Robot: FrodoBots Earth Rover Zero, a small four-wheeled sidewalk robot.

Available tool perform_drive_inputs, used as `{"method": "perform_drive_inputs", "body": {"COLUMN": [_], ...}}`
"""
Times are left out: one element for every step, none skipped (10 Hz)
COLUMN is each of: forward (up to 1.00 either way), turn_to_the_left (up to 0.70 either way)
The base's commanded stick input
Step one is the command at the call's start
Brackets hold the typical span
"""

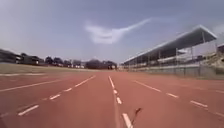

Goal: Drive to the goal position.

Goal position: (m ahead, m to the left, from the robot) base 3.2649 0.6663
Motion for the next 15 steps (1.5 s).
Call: {"method": "perform_drive_inputs", "body": {"forward": [0.7, 0.7, 0.7, 0.7, 0.7, 0.7, 0.7, 0.7, 0.7, 0.7, 0.7, 0.7, 0.7, 0.7, 0.7], "turn_to_the_left": [0.0, 0.0, 0.0, 0.0, 0.0, 0.0, 0.0, 0.0, 0.0, 0.0, 0.0, 0.0, 0.0, 0.0, 0.0]}}
